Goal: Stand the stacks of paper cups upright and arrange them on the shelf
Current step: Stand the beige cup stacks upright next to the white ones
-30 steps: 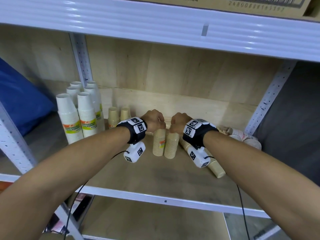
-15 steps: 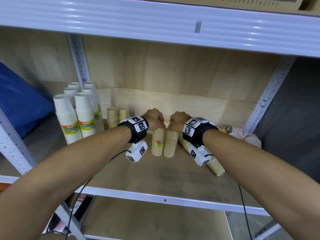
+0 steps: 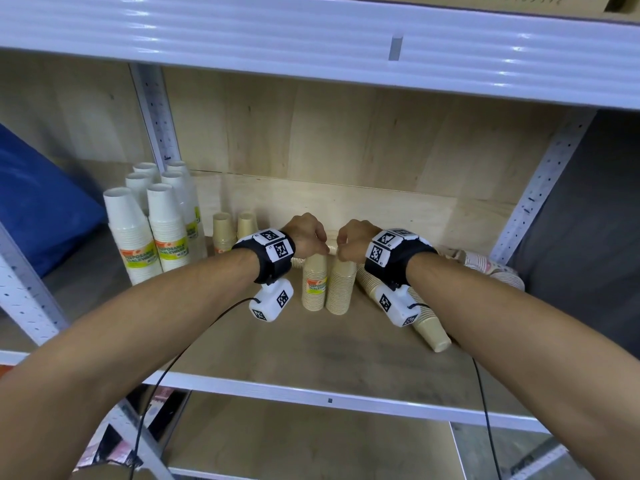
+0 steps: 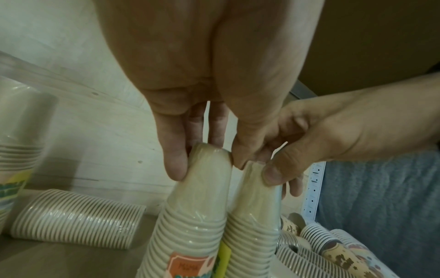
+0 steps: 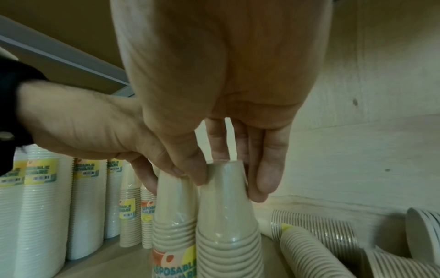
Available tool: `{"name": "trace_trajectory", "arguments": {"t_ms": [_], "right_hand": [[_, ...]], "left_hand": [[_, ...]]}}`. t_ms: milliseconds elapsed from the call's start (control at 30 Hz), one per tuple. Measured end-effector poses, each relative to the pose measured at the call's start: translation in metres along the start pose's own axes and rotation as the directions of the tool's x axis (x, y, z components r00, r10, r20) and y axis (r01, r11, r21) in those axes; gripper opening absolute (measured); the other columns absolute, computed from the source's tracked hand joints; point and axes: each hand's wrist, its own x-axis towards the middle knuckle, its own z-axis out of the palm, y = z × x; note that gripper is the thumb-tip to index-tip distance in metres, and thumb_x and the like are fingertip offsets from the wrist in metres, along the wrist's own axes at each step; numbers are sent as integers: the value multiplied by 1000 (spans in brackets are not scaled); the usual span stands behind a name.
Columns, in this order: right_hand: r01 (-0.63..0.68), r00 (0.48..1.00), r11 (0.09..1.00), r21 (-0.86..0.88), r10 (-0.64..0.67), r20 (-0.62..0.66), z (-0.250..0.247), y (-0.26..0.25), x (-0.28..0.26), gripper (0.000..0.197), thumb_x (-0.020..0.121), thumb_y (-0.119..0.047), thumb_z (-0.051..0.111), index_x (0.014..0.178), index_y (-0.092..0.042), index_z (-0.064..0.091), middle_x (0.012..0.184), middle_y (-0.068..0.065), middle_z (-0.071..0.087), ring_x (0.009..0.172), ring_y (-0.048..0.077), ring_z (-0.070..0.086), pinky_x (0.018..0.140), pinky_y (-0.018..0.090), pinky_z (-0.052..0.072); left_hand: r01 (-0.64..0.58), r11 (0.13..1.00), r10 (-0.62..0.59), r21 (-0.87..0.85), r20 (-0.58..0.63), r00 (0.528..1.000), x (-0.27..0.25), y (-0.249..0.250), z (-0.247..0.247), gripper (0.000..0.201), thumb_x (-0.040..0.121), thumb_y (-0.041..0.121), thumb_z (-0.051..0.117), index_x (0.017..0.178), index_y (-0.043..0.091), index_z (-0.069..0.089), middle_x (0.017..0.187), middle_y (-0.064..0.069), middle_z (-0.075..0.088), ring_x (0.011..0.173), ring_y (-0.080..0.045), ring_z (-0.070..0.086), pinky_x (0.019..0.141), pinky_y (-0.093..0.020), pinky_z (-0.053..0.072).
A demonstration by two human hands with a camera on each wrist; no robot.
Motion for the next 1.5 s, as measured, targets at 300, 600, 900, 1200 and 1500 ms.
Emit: {"name": "trace_trajectory", "arguments": {"t_ms": [300, 600, 900, 1200, 1500], "right_hand": [[-13, 999, 999, 36, 15, -42, 3, -2, 4, 35, 78, -33, 73, 96, -8, 58, 91, 7, 57, 79, 22, 58, 56, 23, 40], [27, 998, 1000, 14, -26, -53, 6, -4, 5, 33, 81, -31, 68, 99, -4, 64, 97, 10, 65, 88, 25, 63, 58, 24, 44], [19, 1000, 999, 29, -19, -12, 2, -6, -2, 28, 85, -14, 62, 111, -4, 65, 108, 11, 65, 95, 24, 63, 62, 21, 44], [-24, 1000, 995, 97, 25, -11, 4, -7, -1, 22, 81, -24, 67, 76, -7, 53, 74, 4, 52, 73, 22, 54, 46, 20, 30], [18, 1000, 996, 82, -16, -27, 5, -7, -3, 37, 80, -20, 67, 112, -2, 66, 111, 14, 67, 88, 22, 63, 59, 22, 39]], "left_hand": [[-25, 1000, 25, -8, 16, 1000, -1, -2, -2, 34, 83, 20, 73, 116, 12, 71, 116, -2, 67, 96, -11, 57, 79, -22, 43], [-62, 998, 62, 12, 9, 998, -3, -4, -1, 32, 83, 18, 71, 114, 12, 72, 116, -2, 67, 96, -10, 56, 77, -22, 42], [-58, 998, 58, 30, 12, 998, -4, -4, 0, 32, 83, 18, 72, 115, 13, 71, 117, -4, 66, 100, -14, 58, 77, -23, 42], [-51, 999, 52, 19, -7, 999, -5, -5, 2, 34, 83, 18, 71, 117, 13, 71, 120, -4, 65, 108, -17, 60, 80, -23, 43], [-60, 998, 60, 29, -9, 998, -3, -5, 3, 34, 83, 19, 72, 117, 12, 71, 120, -4, 66, 106, -17, 60, 80, -23, 44]]}}
